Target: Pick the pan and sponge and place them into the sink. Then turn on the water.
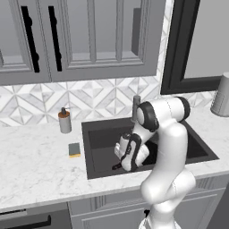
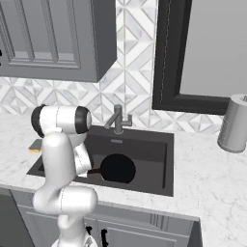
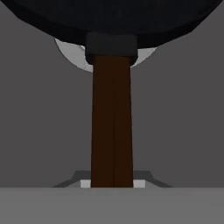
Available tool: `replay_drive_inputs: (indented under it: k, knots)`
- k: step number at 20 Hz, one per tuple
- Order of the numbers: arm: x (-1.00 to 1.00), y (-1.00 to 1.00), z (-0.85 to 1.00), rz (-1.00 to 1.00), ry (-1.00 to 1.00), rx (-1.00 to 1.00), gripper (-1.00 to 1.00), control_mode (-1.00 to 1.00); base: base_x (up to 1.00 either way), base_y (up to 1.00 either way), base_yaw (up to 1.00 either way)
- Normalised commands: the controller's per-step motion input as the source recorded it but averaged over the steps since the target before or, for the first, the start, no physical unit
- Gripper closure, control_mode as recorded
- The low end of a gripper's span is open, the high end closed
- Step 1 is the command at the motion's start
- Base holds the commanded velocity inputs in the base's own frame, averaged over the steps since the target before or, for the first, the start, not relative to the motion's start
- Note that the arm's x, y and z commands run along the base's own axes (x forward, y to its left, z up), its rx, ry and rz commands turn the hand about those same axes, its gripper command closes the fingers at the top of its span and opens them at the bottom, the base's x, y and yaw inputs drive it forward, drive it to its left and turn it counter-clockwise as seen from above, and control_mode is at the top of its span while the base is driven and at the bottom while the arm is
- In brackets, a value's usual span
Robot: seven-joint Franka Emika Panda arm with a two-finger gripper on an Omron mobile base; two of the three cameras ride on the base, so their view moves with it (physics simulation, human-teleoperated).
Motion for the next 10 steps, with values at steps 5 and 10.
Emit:
replay_drive_inputs:
  k: [5,10]
  knots:
    - [0.61,0.0,-0.48,0.0,-0.17,0.0,-1.0,-1.0,0.0,0.0,0.0]
    - [0.6,-0.07,-0.3,0.01,-0.23,0.01,-1.0,-1.0,0.0,0.0,0.0]
